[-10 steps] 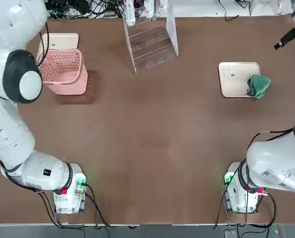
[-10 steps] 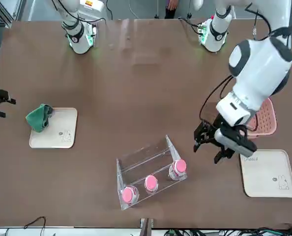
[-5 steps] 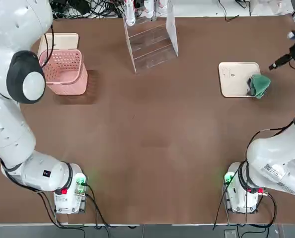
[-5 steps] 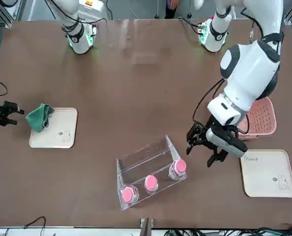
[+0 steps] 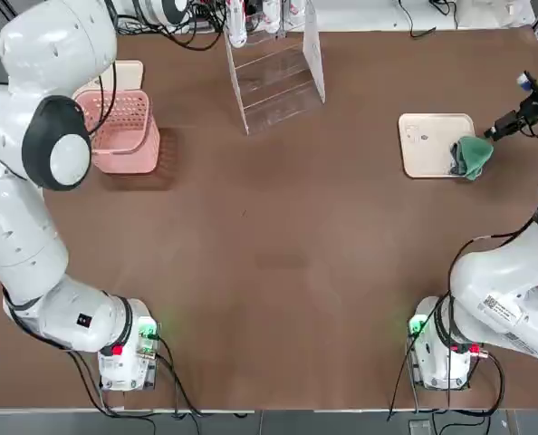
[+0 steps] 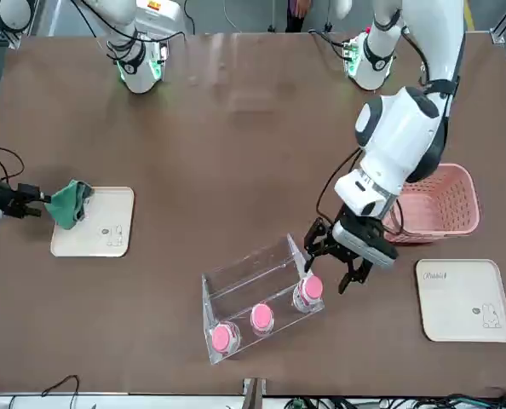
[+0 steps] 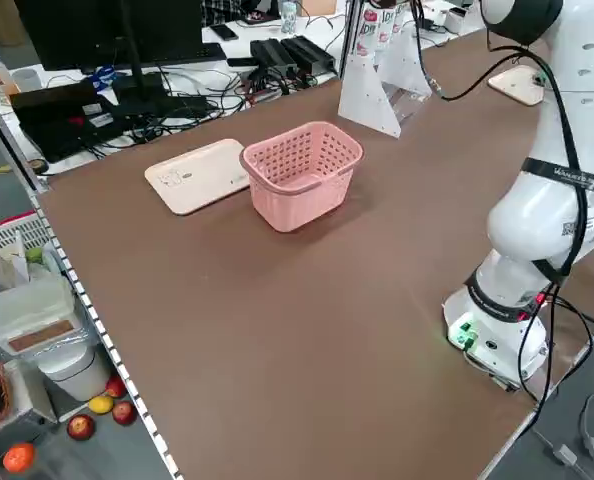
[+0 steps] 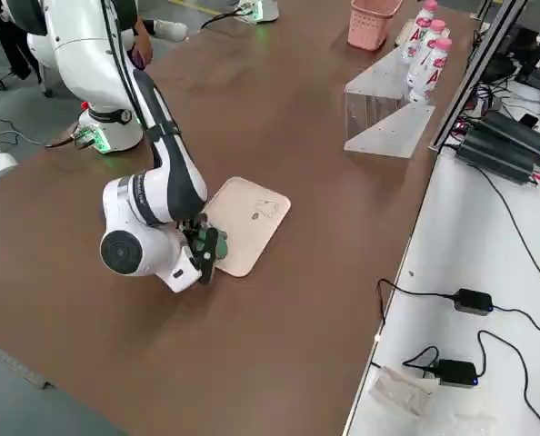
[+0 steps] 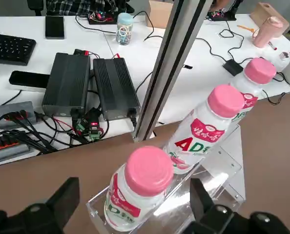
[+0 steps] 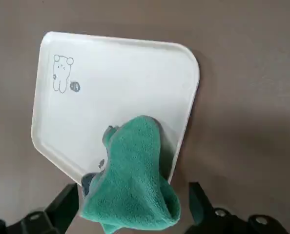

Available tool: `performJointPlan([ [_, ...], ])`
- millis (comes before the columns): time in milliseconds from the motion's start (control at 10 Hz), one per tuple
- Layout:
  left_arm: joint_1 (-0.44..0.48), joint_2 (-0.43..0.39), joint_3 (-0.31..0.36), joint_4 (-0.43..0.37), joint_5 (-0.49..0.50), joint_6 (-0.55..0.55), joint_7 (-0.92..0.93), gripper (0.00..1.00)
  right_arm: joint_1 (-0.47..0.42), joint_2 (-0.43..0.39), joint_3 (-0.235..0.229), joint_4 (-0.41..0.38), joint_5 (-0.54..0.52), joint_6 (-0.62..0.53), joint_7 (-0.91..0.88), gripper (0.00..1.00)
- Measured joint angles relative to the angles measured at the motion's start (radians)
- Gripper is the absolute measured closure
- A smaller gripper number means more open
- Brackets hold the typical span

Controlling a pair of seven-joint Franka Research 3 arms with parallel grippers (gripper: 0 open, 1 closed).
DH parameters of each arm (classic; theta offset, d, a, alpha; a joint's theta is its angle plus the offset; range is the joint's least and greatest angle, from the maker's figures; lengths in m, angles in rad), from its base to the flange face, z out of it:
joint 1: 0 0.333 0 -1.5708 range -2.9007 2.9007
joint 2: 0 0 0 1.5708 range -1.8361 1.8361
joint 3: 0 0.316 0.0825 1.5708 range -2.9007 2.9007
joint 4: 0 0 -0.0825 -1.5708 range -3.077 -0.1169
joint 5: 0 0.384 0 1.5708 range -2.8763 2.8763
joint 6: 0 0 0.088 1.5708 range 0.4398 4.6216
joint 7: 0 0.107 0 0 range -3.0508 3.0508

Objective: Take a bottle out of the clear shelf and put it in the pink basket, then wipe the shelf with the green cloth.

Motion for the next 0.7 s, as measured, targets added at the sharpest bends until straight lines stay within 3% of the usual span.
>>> performJointPlan([
  [400,-0.001,0.006,0.000,-0.001,0.030,0.028,0.001,0.14,0.000,0.021,0.001,0.001,0.002,-0.013,0.030,0.00],
  [700,-0.013,0.031,-0.001,-0.003,0.033,0.110,0.000,0.17,0.000,0.028,0.003,0.002,0.012,-0.017,0.036,0.00],
])
